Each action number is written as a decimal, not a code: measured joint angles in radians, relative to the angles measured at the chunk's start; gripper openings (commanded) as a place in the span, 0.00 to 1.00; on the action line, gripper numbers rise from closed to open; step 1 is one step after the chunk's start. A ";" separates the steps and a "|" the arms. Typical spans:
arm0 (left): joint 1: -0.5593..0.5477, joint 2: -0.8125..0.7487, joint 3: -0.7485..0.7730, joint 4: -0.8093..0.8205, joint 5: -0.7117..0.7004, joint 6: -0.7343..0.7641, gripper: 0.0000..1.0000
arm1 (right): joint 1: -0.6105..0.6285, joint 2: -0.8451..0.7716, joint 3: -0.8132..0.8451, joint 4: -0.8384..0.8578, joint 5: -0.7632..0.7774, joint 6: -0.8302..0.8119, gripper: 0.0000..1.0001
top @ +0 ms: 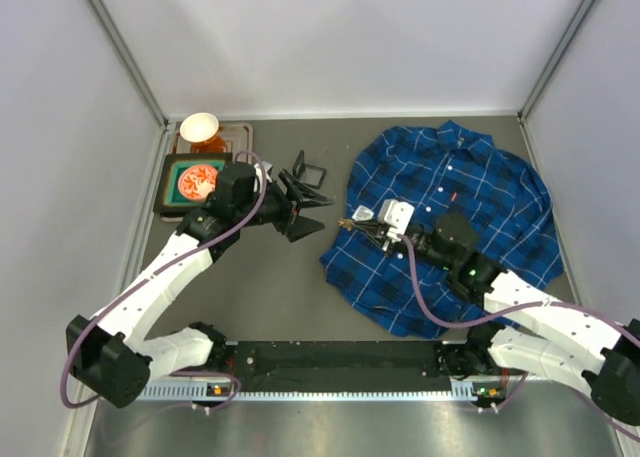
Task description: Remove the brooch from the garment
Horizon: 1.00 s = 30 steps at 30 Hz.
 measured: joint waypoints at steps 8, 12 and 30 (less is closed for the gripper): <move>0.008 0.000 -0.026 -0.117 -0.025 -0.159 0.64 | 0.093 0.066 -0.015 0.098 0.114 -0.237 0.00; 0.010 -0.005 -0.066 -0.111 -0.026 -0.212 0.56 | 0.156 0.113 -0.015 0.114 0.180 -0.338 0.00; 0.013 -0.011 -0.093 -0.113 -0.032 -0.274 0.31 | 0.258 0.194 -0.015 0.167 0.353 -0.542 0.00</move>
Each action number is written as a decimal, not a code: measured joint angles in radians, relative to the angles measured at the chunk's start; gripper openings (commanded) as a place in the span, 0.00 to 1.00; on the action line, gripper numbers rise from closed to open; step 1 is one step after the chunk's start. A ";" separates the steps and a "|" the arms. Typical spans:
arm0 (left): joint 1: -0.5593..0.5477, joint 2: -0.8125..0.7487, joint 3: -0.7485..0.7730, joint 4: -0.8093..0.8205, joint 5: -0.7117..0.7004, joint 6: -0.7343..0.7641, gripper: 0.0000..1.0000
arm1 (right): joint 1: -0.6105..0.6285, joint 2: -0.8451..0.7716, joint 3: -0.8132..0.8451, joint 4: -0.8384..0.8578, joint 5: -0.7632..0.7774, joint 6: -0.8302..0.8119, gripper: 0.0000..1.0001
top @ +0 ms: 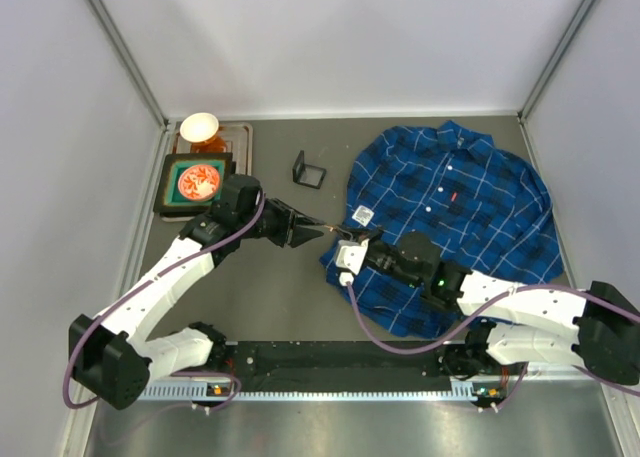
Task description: Remove the brooch from the garment
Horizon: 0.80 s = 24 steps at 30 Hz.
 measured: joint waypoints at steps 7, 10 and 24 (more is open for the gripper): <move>0.003 0.000 -0.001 -0.004 -0.006 -0.001 0.28 | 0.006 0.011 0.002 0.003 0.016 -0.018 0.00; 0.003 0.000 -0.006 -0.003 -0.006 -0.001 0.26 | 0.012 0.022 0.004 0.003 0.018 -0.025 0.00; 0.008 0.000 -0.016 -0.002 -0.007 -0.005 0.31 | 0.022 0.038 0.005 0.012 0.019 -0.031 0.00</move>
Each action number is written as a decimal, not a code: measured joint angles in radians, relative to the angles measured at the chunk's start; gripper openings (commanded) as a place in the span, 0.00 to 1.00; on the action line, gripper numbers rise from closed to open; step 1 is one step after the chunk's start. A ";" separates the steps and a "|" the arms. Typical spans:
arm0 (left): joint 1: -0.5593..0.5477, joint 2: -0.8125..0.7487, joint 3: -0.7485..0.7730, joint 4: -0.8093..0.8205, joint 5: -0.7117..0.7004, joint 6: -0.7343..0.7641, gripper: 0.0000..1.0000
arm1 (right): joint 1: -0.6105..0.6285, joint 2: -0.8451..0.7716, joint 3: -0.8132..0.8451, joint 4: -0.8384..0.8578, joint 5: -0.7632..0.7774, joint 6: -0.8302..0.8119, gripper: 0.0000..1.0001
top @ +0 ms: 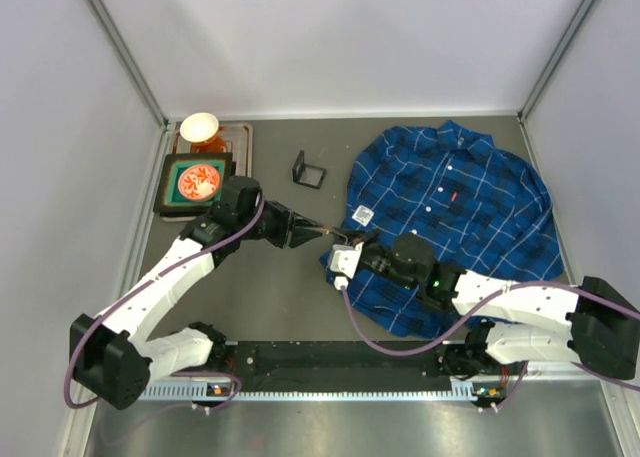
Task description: Remove the brooch from the garment
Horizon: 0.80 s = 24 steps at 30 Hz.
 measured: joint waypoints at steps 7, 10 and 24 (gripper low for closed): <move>0.003 0.011 0.000 0.008 -0.002 0.000 0.13 | 0.005 0.000 0.000 0.016 0.000 -0.002 0.00; 0.003 0.016 0.000 0.021 -0.003 0.000 0.00 | 0.006 0.003 0.000 0.016 0.000 -0.003 0.00; 0.064 0.062 -0.095 0.290 -0.136 0.214 0.00 | -0.088 -0.052 0.109 -0.319 0.171 0.608 0.64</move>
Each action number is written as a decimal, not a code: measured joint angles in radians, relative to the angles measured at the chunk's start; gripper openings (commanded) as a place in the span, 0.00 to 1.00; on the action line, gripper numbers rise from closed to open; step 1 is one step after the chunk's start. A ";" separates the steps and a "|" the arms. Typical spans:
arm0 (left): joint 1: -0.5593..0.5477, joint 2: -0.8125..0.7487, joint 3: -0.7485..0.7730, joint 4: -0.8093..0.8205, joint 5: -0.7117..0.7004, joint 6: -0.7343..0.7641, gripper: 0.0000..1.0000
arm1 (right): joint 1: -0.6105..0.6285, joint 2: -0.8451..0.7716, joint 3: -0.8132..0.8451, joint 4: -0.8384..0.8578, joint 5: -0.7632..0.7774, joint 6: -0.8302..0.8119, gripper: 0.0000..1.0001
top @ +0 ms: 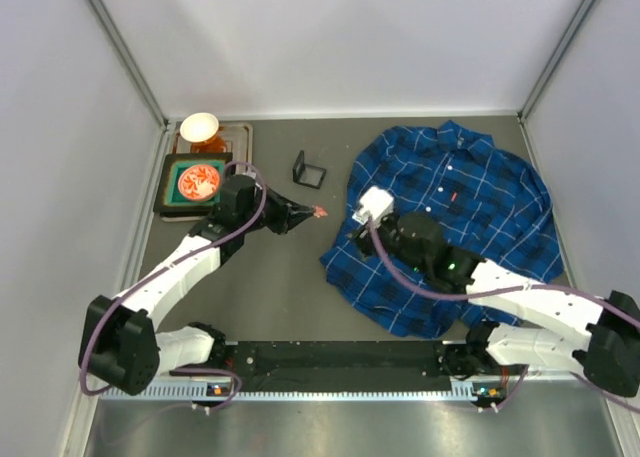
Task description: Remove the brooch from the garment
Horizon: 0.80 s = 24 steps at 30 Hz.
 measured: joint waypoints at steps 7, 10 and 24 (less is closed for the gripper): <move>0.019 0.046 -0.120 0.341 -0.012 0.233 0.00 | -0.327 0.042 0.050 -0.048 -0.325 0.624 0.64; 0.029 0.058 -0.169 0.472 -0.011 0.265 0.00 | -0.408 0.170 0.052 0.128 -0.478 0.882 0.60; 0.064 0.146 -0.259 0.843 0.018 0.116 0.00 | -0.430 0.528 0.054 0.736 -0.734 1.419 0.48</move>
